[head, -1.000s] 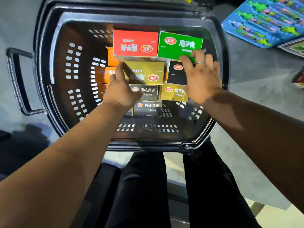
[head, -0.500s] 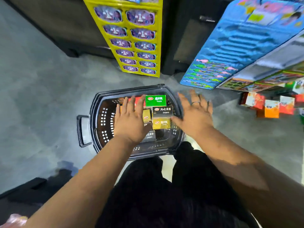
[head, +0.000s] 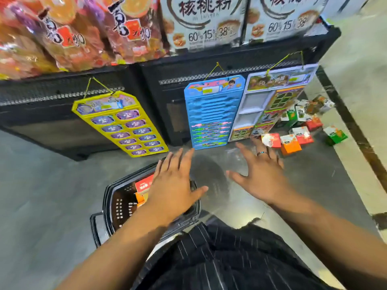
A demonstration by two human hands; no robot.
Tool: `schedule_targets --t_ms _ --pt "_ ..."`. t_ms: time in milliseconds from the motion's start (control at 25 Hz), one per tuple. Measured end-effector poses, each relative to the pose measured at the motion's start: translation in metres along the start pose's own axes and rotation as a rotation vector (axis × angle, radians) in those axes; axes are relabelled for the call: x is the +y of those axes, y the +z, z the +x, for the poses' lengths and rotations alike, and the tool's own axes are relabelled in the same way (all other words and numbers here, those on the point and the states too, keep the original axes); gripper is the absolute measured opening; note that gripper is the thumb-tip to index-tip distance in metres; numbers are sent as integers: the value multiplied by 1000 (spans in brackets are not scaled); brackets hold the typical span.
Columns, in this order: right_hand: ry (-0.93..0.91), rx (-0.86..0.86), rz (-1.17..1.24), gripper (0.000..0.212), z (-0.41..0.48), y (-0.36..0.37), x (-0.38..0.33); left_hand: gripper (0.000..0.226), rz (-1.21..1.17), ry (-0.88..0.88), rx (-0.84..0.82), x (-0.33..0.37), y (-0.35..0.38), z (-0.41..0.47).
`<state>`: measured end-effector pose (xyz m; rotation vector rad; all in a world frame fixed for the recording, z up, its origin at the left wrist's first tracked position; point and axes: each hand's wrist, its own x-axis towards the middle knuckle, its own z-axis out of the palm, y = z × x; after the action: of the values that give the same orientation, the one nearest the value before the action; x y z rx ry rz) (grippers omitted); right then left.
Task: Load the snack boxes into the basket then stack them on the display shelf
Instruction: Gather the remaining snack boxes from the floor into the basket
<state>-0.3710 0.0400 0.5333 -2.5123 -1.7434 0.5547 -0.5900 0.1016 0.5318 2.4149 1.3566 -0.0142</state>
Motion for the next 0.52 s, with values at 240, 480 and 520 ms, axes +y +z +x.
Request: schedule_targets --t_ms 240,480,520 --pt "95 30 65 86 -25 -54 123 98 44 149 -1 133 4 50" --pt "276 13 131 86 -48 -101 275 99 68 337 -83 289 33 107" --pt "298 14 146 87 -50 -105 292 100 81 362 -97 305 37 116"
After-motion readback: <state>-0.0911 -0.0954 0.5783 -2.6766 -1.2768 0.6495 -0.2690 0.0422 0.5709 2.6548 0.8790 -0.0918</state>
